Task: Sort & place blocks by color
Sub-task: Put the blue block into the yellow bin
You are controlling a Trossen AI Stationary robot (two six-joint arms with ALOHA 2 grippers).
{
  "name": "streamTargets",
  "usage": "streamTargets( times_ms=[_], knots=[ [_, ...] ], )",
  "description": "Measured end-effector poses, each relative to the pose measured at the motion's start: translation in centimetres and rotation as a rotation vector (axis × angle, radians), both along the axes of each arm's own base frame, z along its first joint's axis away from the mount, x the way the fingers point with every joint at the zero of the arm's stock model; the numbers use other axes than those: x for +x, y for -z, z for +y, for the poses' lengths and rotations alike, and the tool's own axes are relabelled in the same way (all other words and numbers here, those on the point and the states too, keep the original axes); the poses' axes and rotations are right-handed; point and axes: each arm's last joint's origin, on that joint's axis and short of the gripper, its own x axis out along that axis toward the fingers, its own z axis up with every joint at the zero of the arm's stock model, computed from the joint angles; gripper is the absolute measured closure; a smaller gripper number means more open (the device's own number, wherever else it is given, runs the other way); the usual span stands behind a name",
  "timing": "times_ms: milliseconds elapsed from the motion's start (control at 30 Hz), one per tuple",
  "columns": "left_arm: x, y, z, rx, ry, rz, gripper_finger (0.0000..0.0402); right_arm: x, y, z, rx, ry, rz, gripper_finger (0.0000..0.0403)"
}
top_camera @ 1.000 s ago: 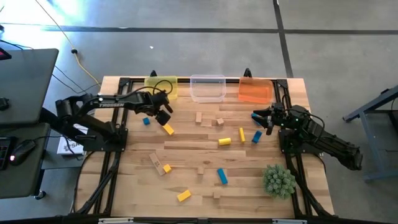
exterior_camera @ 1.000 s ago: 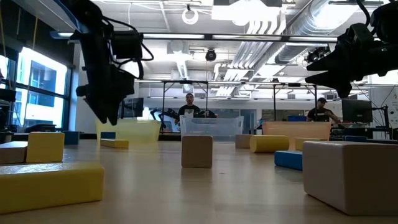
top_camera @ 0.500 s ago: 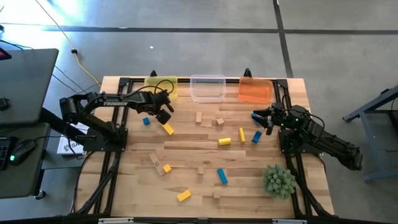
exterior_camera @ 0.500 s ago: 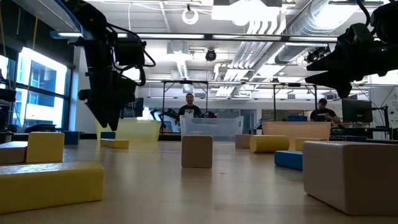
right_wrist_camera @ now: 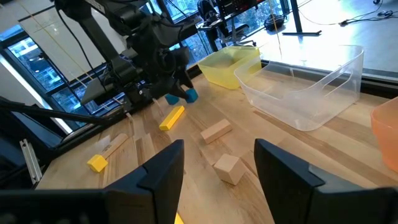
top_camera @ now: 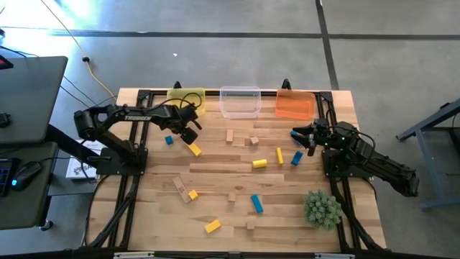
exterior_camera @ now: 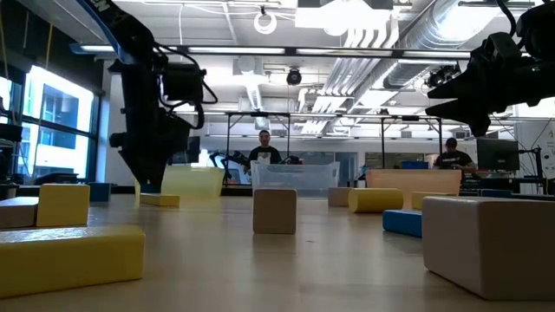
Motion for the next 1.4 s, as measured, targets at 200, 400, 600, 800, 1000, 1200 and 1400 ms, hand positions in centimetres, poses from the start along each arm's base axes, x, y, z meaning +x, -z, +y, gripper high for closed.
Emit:
streamTargets(
  times_ms=[200,400,600,800,1000,1200,1400],
  knots=[
    [0.3,0.8,0.2,-0.006,0.0,0.009,0.0167,0.0,0.0,0.0,0.0,0.0,0.0,0.022],
    [0.4,0.8,0.3,0.005,0.021,0.009,0.0187,0.0,0.0,0.0,0.0,0.0,0.0,0.022],
    [0.4,0.8,0.3,0.007,0.048,0.021,0.0253,0.0,0.0,0.0,0.0,0.0,0.0,0.022],
    [0.4,0.7,0.3,0.009,0.082,0.03,0.0298,0.0,0.0,0.0,0.0,0.0,0.0,0.022],
    [0.5,0.6,0.1,-0.043,0.095,-0.012,0.0298,0.0,0.0,0.0,0.0,0.0,0.0,0.022],
    [0.3,-0.6,-0.3,-0.085,0.11,-0.108,0.0298,0.0,0.0,0.0,0.0,0.0,0.0,0.022],
    [-0.1,-2.9,-0.7,-0.021,0.087,-0.218,0.0298,0.0,0.0,0.0,0.0,0.0,0.0,0.022]
  ],
)
